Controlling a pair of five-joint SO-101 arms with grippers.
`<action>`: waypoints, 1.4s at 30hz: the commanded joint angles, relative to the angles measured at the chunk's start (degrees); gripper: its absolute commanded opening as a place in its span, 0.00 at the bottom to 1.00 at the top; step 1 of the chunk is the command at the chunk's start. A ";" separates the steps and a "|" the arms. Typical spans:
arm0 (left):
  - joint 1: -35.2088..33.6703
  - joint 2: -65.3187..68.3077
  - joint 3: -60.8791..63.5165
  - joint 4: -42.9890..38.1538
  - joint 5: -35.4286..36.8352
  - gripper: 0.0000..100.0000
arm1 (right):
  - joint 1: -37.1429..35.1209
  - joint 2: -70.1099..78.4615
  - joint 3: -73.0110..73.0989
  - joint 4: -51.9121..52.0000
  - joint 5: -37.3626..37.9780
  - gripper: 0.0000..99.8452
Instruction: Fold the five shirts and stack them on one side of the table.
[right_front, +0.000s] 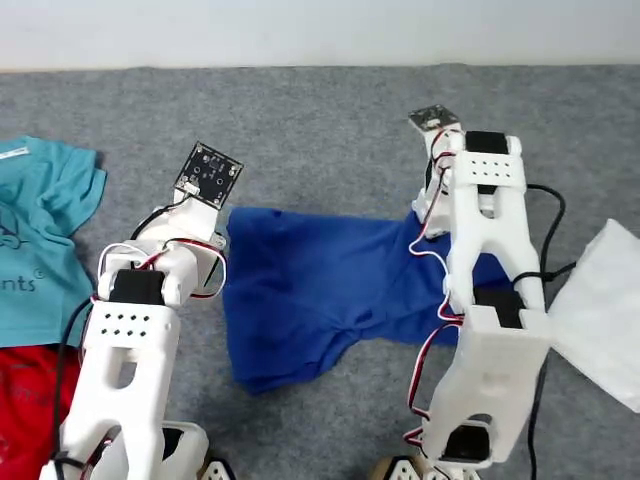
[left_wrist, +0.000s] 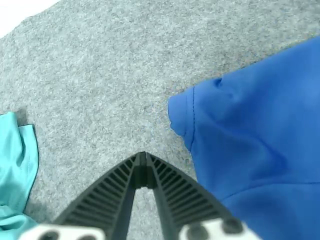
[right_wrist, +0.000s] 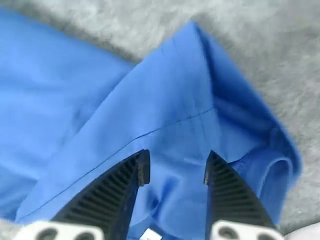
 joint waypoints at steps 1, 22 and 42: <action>-0.09 -1.05 -1.80 0.35 0.35 0.00 | 1.10 0.13 -1.14 -2.51 -0.62 0.18; 0.26 -1.14 -2.07 0.44 0.35 0.00 | 3.91 1.45 -7.82 2.59 -0.26 0.01; 0.35 -1.23 -5.32 0.44 0.35 0.00 | 21.41 -12.44 -7.38 18.68 11.34 0.01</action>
